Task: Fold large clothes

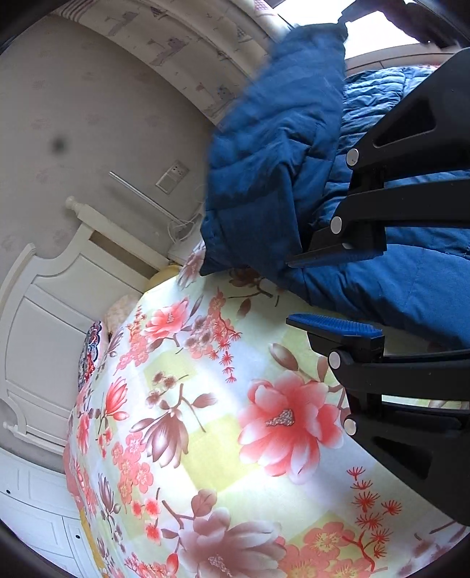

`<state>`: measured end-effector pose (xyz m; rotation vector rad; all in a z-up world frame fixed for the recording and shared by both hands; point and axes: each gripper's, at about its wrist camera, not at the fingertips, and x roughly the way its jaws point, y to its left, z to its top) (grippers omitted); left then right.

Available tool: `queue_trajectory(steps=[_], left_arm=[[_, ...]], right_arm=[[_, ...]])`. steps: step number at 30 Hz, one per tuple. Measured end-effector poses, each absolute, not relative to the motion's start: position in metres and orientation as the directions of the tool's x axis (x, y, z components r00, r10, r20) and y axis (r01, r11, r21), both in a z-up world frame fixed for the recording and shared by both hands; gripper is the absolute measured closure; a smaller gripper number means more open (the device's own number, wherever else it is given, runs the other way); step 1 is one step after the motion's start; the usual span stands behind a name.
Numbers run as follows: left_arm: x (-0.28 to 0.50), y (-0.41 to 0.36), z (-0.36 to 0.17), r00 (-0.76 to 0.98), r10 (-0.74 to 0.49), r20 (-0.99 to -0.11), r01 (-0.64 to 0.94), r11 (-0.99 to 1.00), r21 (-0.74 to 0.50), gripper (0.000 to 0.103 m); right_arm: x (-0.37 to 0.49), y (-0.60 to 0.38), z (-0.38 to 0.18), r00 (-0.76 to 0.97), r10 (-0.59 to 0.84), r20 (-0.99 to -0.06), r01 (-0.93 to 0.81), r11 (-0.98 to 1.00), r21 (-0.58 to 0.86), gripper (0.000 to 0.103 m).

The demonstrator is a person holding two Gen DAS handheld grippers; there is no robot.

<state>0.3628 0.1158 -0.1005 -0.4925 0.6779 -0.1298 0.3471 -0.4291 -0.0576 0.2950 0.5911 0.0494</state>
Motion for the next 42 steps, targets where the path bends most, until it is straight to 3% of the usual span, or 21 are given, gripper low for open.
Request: queue_trajectory(steps=[2, 3, 5, 9, 11, 12, 13, 16, 18, 21, 24, 26, 31, 34, 40, 42], left_arm=[[0.366, 0.114, -0.103, 0.763, -0.274, -0.585, -0.045, 0.881, -0.472, 0.082], [0.367, 0.114, -0.104, 0.759, -0.274, -0.59, -0.047, 0.881, -0.47, 0.082], [0.367, 0.114, -0.105, 0.755, -0.274, -0.595, -0.048, 0.883, -0.467, 0.082], [0.368, 0.115, -0.106, 0.753, -0.273, -0.599, -0.05, 0.884, -0.466, 0.082], [0.368, 0.116, -0.107, 0.751, -0.273, -0.601, -0.052, 0.883, -0.466, 0.082], [0.368, 0.116, -0.107, 0.751, -0.273, -0.601, -0.053, 0.883, -0.467, 0.082], [0.368, 0.116, -0.107, 0.75, -0.273, -0.602, -0.054, 0.882, -0.468, 0.082], [0.368, 0.115, -0.108, 0.748, -0.272, -0.606, -0.056, 0.883, -0.466, 0.082], [0.369, 0.114, -0.109, 0.743, -0.271, -0.612, -0.056, 0.886, -0.461, 0.082], [0.369, 0.114, -0.109, 0.742, -0.268, -0.614, -0.058, 0.888, -0.457, 0.082], [0.368, 0.115, -0.108, 0.748, -0.267, -0.608, -0.059, 0.885, -0.461, 0.082], [0.366, 0.11, -0.1, 0.747, -0.244, -0.618, -0.06, 0.902, -0.428, 0.082], [0.369, 0.059, -0.045, 0.749, -0.277, -0.602, 0.089, 0.942, -0.323, 0.082], [0.393, 0.001, -0.022, 0.696, -0.358, -0.622, 0.234, 0.933, -0.274, 0.082], [0.456, -0.071, -0.076, 0.56, -0.322, -0.763, 0.3, 0.938, -0.175, 0.082], [0.456, -0.073, -0.096, 0.603, -0.338, -0.723, 0.347, 0.927, -0.144, 0.078]], right_arm=[[0.361, -0.45, -0.107, 0.745, 0.13, -0.655, 0.125, 0.936, 0.329, 0.081], [0.363, -0.456, -0.131, 0.73, 0.148, -0.667, 0.148, 0.919, 0.366, 0.08], [0.358, -0.465, -0.137, 0.757, 0.192, -0.625, 0.133, 0.89, 0.436, 0.08], [0.355, -0.456, -0.128, 0.768, 0.175, -0.616, 0.106, 0.914, 0.392, 0.08], [0.358, -0.456, -0.133, 0.748, 0.17, -0.642, 0.13, 0.911, 0.392, 0.073], [0.358, -0.46, -0.135, 0.739, 0.168, -0.652, 0.151, 0.902, 0.404, 0.061], [0.355, -0.461, -0.135, 0.734, 0.165, -0.659, 0.171, 0.894, 0.414, 0.056], [0.335, -0.468, -0.119, 0.781, 0.05, -0.622, 0.257, 0.883, 0.394, 0.053], [0.328, -0.454, -0.098, 0.816, -0.062, -0.575, 0.274, 0.917, 0.289, 0.053], [0.34, -0.415, -0.079, 0.845, -0.067, -0.531, 0.156, 0.98, 0.126, 0.054], [0.371, -0.403, -0.1, 0.778, -0.057, -0.626, 0.12, 0.991, 0.058, 0.054], [0.39, -0.407, -0.133, 0.69, -0.019, -0.724, 0.121, 0.989, 0.089, 0.051], [0.386, -0.416, -0.135, 0.697, 0.029, -0.716, 0.119, 0.981, 0.156, 0.051], [0.384, -0.414, -0.135, 0.694, 0.025, -0.719, 0.119, 0.981, 0.15, 0.051], [0.39, -0.417, -0.137, 0.693, 0.032, -0.72, 0.119, 0.98, 0.158, 0.05], [0.389, -0.416, -0.136, 0.695, 0.032, -0.718, 0.116, 0.981, 0.156, 0.05]])
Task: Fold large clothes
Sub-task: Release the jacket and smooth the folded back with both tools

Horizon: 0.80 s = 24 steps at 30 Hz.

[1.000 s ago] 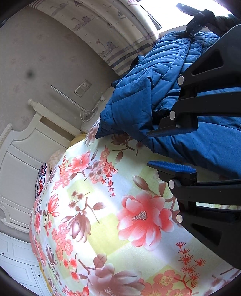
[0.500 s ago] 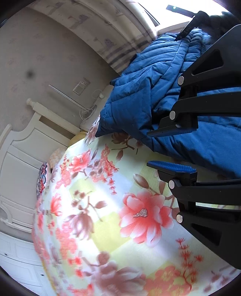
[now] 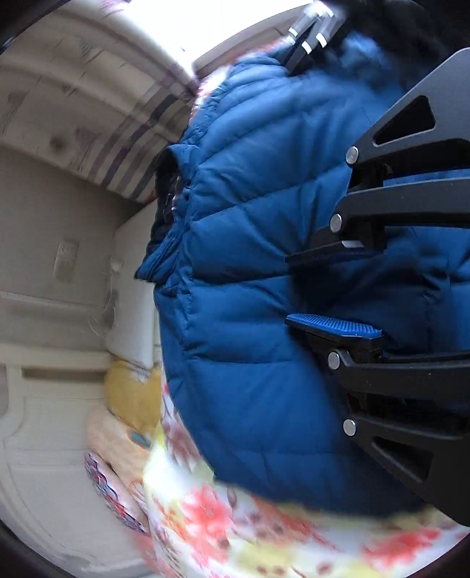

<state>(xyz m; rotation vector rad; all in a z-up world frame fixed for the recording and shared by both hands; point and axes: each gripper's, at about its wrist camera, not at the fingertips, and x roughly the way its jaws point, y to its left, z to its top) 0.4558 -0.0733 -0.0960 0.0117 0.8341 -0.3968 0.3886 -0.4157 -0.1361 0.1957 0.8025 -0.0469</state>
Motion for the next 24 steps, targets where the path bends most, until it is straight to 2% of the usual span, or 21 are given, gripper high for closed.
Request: queue_trajectory(steps=[4, 9, 11, 15, 16, 20, 23, 24], left_arm=[[0.454, -0.063, -0.101, 0.601, -0.39, -0.697, 0.358, 0.912, -0.202, 0.078], [0.453, -0.066, -0.101, 0.606, -0.382, -0.698, 0.358, 0.914, -0.19, 0.077], [0.454, -0.062, -0.102, 0.6, -0.405, -0.69, 0.358, 0.907, -0.221, 0.077], [0.456, -0.059, -0.102, 0.595, -0.419, -0.686, 0.359, 0.902, -0.239, 0.075], [0.455, -0.059, -0.102, 0.596, -0.416, -0.687, 0.359, 0.903, -0.236, 0.075], [0.454, -0.061, -0.102, 0.598, -0.412, -0.687, 0.362, 0.904, -0.227, 0.073], [0.454, -0.061, -0.102, 0.598, -0.414, -0.686, 0.363, 0.903, -0.229, 0.072], [0.454, -0.061, -0.101, 0.598, -0.415, -0.686, 0.364, 0.903, -0.23, 0.071]], right_arm=[[0.389, -0.416, -0.137, 0.696, 0.036, -0.717, 0.117, 0.98, 0.164, 0.05], [0.385, -0.413, -0.134, 0.707, 0.021, -0.707, 0.12, 0.982, 0.149, 0.049], [0.378, -0.414, -0.128, 0.727, -0.009, -0.686, 0.145, 0.979, 0.141, 0.051], [0.363, -0.399, -0.089, 0.813, -0.071, -0.578, 0.164, 0.98, 0.111, 0.049], [0.367, -0.394, -0.082, 0.818, -0.062, -0.571, 0.149, 0.983, 0.107, 0.044], [0.405, -0.37, -0.073, 0.787, -0.082, -0.612, 0.099, 0.995, -0.006, 0.04], [0.439, -0.368, -0.096, 0.729, -0.095, -0.678, 0.109, 0.994, -0.023, 0.036], [0.45, -0.367, -0.115, 0.689, -0.12, -0.715, 0.113, 0.992, -0.058, 0.03]])
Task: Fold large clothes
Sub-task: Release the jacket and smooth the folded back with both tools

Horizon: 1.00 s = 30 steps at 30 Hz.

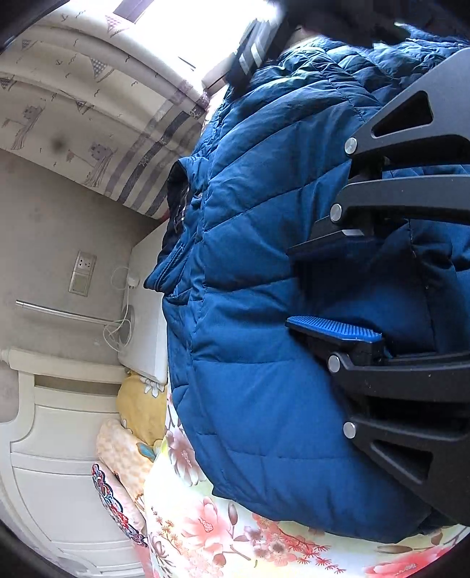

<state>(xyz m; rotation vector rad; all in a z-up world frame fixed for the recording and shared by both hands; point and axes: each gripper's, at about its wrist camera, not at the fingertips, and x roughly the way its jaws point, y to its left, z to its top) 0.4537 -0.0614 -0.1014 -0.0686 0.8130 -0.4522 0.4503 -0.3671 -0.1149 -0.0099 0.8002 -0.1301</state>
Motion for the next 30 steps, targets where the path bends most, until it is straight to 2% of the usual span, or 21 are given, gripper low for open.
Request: queue_trajectory(steps=[2, 5, 7, 11, 13, 14, 16, 18, 20, 24, 28, 30], left_arm=[[0.454, -0.061, -0.101, 0.598, -0.418, -0.684, 0.366, 0.902, -0.231, 0.071], [0.453, -0.062, -0.101, 0.596, -0.424, -0.682, 0.37, 0.899, -0.235, 0.068], [0.453, -0.062, -0.101, 0.595, -0.425, -0.683, 0.372, 0.898, -0.235, 0.066], [0.452, -0.064, -0.101, 0.591, -0.433, -0.681, 0.385, 0.893, -0.233, 0.059], [0.452, -0.066, -0.101, 0.588, -0.435, -0.682, 0.393, 0.891, -0.228, 0.055], [0.451, -0.067, -0.101, 0.587, -0.437, -0.682, 0.401, 0.888, -0.224, 0.052], [0.451, -0.071, -0.101, 0.577, -0.454, -0.68, 0.425, 0.877, -0.225, 0.041], [0.449, -0.077, -0.101, 0.561, -0.471, -0.681, 0.464, 0.86, -0.212, 0.023], [0.446, -0.084, -0.1, 0.558, -0.463, -0.689, 0.485, 0.855, -0.182, 0.017], [0.446, -0.085, -0.1, 0.564, -0.463, -0.684, 0.486, 0.855, -0.179, 0.016], [0.446, -0.085, -0.1, 0.565, -0.463, -0.683, 0.488, 0.855, -0.176, 0.014], [0.446, -0.084, -0.101, 0.565, -0.463, -0.683, 0.487, 0.855, -0.177, 0.014]], right_arm=[[0.456, -0.365, -0.134, 0.674, -0.113, -0.73, 0.101, 0.993, -0.061, 0.03], [0.456, -0.36, -0.131, 0.669, -0.135, -0.731, 0.102, 0.991, -0.089, 0.03], [0.453, -0.367, -0.125, 0.671, -0.112, -0.733, 0.11, 0.993, -0.051, 0.033], [0.427, -0.393, -0.093, 0.757, -0.163, -0.633, 0.237, 0.971, 0.034, 0.031], [0.433, -0.403, -0.105, 0.718, -0.191, -0.669, 0.267, 0.964, 0.011, 0.031], [0.441, -0.406, -0.123, 0.674, -0.188, -0.714, 0.255, 0.967, -0.013, 0.03], [0.443, -0.41, -0.136, 0.672, -0.166, -0.722, 0.237, 0.971, -0.002, 0.03], [0.443, -0.408, -0.136, 0.669, -0.18, -0.721, 0.237, 0.971, -0.023, 0.029], [0.441, -0.408, -0.136, 0.672, -0.176, -0.719, 0.235, 0.972, -0.019, 0.028], [0.436, -0.421, -0.137, 0.695, -0.094, -0.713, 0.219, 0.972, 0.086, 0.025], [0.429, -0.416, -0.127, 0.677, -0.096, -0.729, 0.217, 0.973, 0.074, 0.025], [0.411, -0.408, -0.109, 0.722, -0.095, -0.686, 0.219, 0.971, 0.095, 0.025]])
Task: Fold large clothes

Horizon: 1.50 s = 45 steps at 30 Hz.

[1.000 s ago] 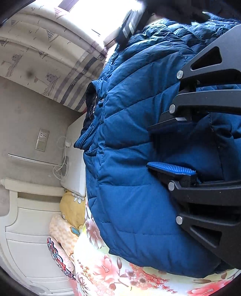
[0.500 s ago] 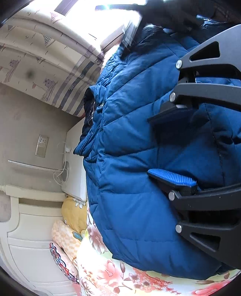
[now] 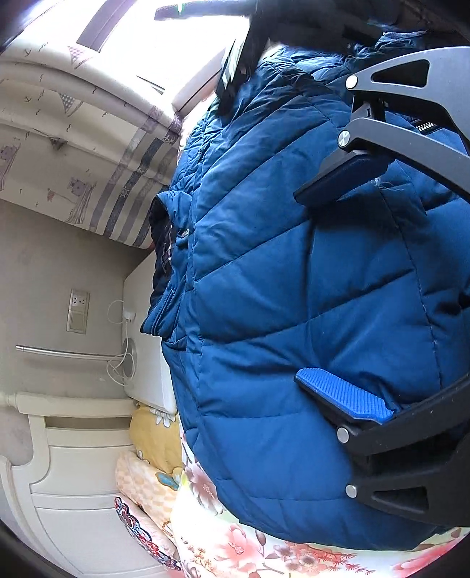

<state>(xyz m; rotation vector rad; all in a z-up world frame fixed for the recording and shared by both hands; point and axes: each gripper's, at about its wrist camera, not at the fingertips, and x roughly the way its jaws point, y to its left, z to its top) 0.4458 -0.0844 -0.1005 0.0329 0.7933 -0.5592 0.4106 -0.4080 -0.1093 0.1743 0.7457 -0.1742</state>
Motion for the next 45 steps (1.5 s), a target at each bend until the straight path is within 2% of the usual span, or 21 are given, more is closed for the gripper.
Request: queue_trajectory(steps=[1, 3, 6, 8, 21, 26, 29, 31, 34, 37, 42, 45], left_arm=[[0.446, -0.085, -0.101, 0.565, -0.463, -0.683, 0.488, 0.855, -0.176, 0.014], [0.446, -0.085, -0.101, 0.565, -0.462, -0.684, 0.488, 0.855, -0.174, 0.014], [0.446, -0.086, -0.101, 0.565, -0.461, -0.684, 0.489, 0.855, -0.173, 0.013], [0.446, -0.086, -0.101, 0.567, -0.461, -0.683, 0.489, 0.855, -0.171, 0.013], [0.446, -0.087, -0.1, 0.567, -0.456, -0.686, 0.486, 0.858, -0.169, 0.013], [0.428, -0.086, -0.088, 0.591, -0.35, -0.727, 0.43, 0.899, -0.084, 0.012], [0.391, -0.064, -0.066, 0.627, -0.385, -0.677, 0.434, 0.895, -0.107, 0.007], [0.361, -0.05, -0.062, 0.644, -0.346, -0.683, 0.415, 0.907, -0.068, 0.007], [0.338, -0.041, -0.083, 0.613, -0.299, -0.731, 0.401, 0.915, -0.039, 0.007], [0.335, -0.045, -0.118, 0.557, -0.19, -0.809, 0.376, 0.926, 0.042, 0.005], [0.323, -0.029, -0.11, 0.547, -0.145, -0.824, 0.328, 0.943, 0.052, 0.004], [0.302, -0.008, -0.114, 0.559, -0.105, -0.822, 0.303, 0.949, 0.085, 0.004]], right_arm=[[0.394, -0.403, -0.097, 0.767, -0.085, -0.636, 0.206, 0.971, 0.119, 0.024], [0.382, -0.394, -0.092, 0.775, -0.093, -0.625, 0.197, 0.976, 0.098, 0.021], [0.389, -0.379, -0.12, 0.686, -0.142, -0.713, 0.172, 0.985, -0.03, 0.016], [0.397, -0.383, -0.138, 0.65, -0.12, -0.751, 0.165, 0.986, -0.015, 0.013], [0.399, -0.388, -0.141, 0.639, -0.074, -0.765, 0.168, 0.985, 0.045, 0.011], [0.392, -0.392, -0.126, 0.605, -0.062, -0.794, 0.161, 0.986, 0.045, 0.012], [0.355, -0.383, -0.093, 0.68, 0.004, -0.733, 0.138, 0.981, 0.133, 0.011], [0.329, -0.366, -0.082, 0.695, 0.025, -0.718, 0.091, 0.988, 0.123, 0.011], [0.304, -0.34, -0.093, 0.658, 0.067, -0.75, -0.008, 0.997, 0.082, 0.011], [0.303, -0.318, -0.14, 0.544, 0.012, -0.839, -0.062, 0.998, -0.026, 0.008], [0.28, -0.331, -0.125, 0.556, 0.024, -0.831, -0.004, 1.0, 0.027, 0.008], [0.255, -0.338, -0.119, 0.576, 0.013, -0.817, -0.024, 1.0, -0.001, 0.008]])
